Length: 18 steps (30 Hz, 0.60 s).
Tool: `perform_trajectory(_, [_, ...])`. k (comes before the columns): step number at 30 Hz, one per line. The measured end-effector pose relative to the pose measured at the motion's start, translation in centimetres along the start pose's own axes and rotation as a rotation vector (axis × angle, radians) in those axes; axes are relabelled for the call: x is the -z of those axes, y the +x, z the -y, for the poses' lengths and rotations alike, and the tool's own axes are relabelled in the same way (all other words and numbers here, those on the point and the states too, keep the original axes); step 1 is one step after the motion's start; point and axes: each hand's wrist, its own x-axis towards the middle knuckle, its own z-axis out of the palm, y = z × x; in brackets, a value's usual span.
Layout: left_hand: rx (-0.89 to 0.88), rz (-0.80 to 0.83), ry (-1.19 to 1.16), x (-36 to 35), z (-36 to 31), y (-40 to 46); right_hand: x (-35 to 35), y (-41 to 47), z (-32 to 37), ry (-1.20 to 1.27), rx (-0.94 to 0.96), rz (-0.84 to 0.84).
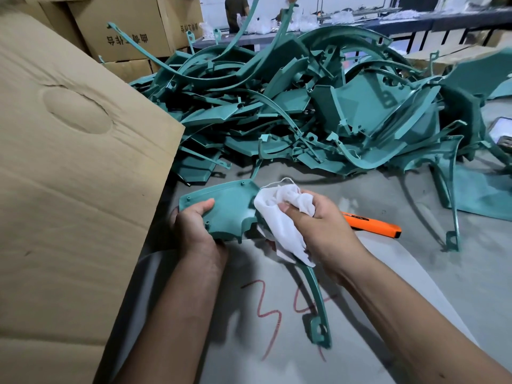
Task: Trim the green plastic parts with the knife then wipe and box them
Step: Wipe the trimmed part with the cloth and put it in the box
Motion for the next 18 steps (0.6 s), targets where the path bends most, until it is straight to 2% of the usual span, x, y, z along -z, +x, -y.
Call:
perform_trajectory(3, [0.0, -0.006, -0.019, 0.0, 0.1, 0.1, 0.8, 0.0, 0.4, -0.002, -0.018, 0.064])
perform_trajectory(7, [-0.036, -0.005, 0.021, 0.1, 0.5, 0.4, 2.2, -0.2, 1.3, -0.276, 0.125, 0.135])
perform_trajectory(10, [-0.023, 0.021, 0.078, 0.2, 0.0, 0.9, 2.3, 0.1, 1.0, -0.131, 0.12, -0.08])
perform_trajectory(12, [0.105, 0.114, 0.134, 0.4, -0.7, 1.2, 2.6, 0.4, 1.1, 0.042, 0.11, -0.265])
perform_trajectory(14, [0.28, 0.287, 0.238, 0.6, -1.0, 0.3, 3.2, 0.8, 0.9, 0.164, 0.102, -0.341])
perform_trajectory(16, [0.337, 0.433, 0.337, 0.5, -0.6, -0.7, 3.6, 1.5, 0.2, 0.134, 0.025, -0.405])
perform_trajectory(18, [0.288, 0.522, 0.365, 0.3, 0.3, -1.3, 3.4, 1.7, -0.5, -0.005, -0.079, -0.425])
